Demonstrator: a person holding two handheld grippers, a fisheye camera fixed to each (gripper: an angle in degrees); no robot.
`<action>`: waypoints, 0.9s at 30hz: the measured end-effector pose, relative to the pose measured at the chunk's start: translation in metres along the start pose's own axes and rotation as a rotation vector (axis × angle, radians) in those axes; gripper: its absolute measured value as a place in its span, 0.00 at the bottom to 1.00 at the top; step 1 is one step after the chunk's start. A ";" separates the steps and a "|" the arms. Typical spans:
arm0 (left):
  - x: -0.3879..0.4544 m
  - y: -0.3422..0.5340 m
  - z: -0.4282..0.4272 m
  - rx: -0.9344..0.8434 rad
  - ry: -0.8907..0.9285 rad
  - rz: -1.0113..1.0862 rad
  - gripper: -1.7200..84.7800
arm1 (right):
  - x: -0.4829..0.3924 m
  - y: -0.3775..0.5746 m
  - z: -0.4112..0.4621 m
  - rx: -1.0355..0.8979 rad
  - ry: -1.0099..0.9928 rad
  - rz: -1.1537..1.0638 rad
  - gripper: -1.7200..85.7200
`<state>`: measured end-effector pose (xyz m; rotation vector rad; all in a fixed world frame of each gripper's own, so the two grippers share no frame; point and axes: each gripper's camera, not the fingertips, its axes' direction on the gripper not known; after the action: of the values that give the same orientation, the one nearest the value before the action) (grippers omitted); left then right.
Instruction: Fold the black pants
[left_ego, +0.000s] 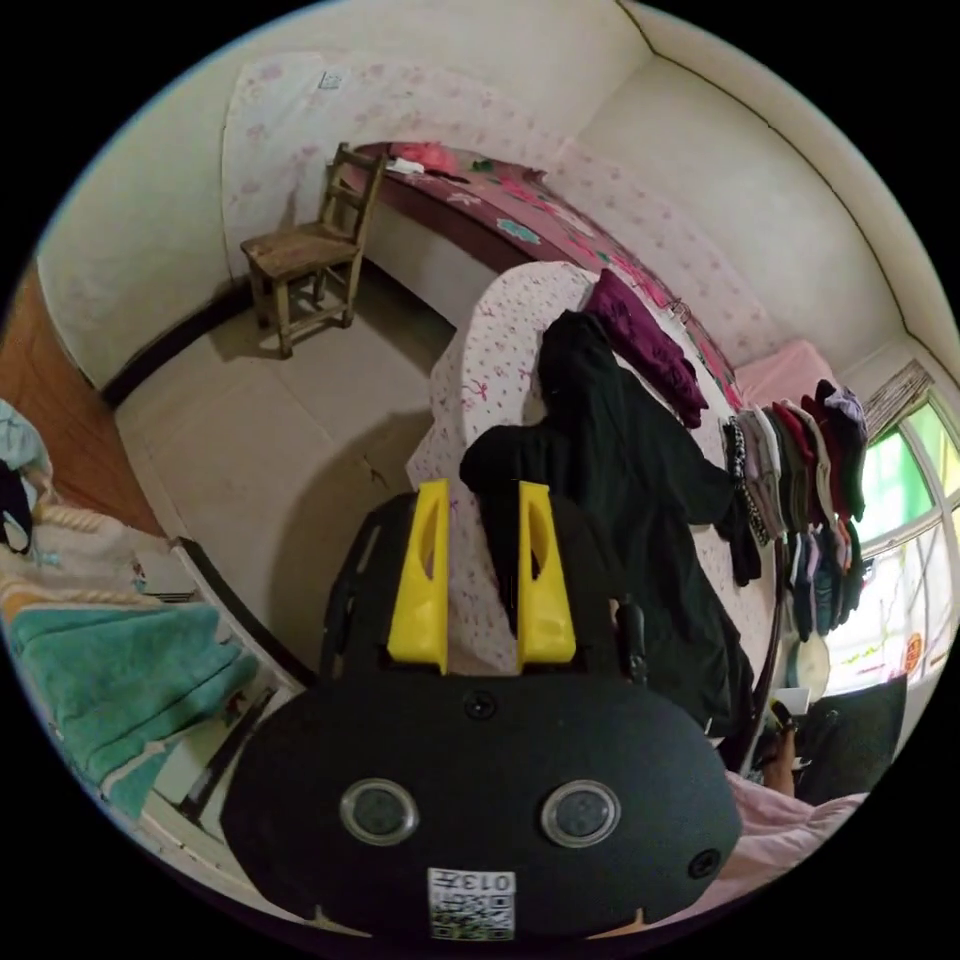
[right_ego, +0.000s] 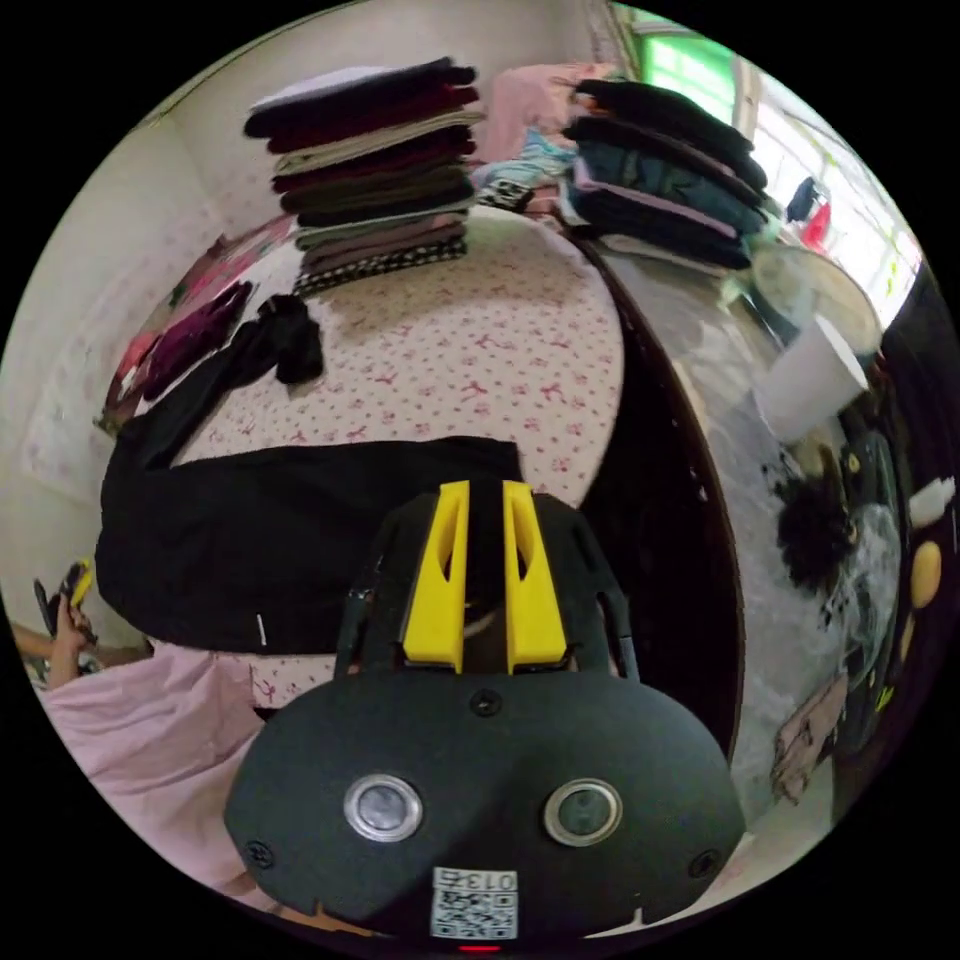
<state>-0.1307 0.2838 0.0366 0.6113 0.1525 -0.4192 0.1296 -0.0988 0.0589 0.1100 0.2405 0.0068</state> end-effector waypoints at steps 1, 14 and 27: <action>0.003 -0.009 0.014 -0.048 0.030 0.004 0.16 | -0.011 -0.005 0.003 -0.001 -0.005 -0.032 0.09; -0.002 -0.036 0.001 -0.026 -0.161 -0.050 0.05 | -0.170 -0.135 0.076 -0.028 -0.197 -0.346 0.10; 0.123 -0.151 0.084 -0.051 -0.190 0.246 0.18 | -0.224 -0.234 0.127 -0.098 -0.168 -0.412 0.15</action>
<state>-0.0823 0.0816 -0.0062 0.5289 -0.0927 -0.2324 -0.0591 -0.3495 0.2094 -0.0379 0.0913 -0.3981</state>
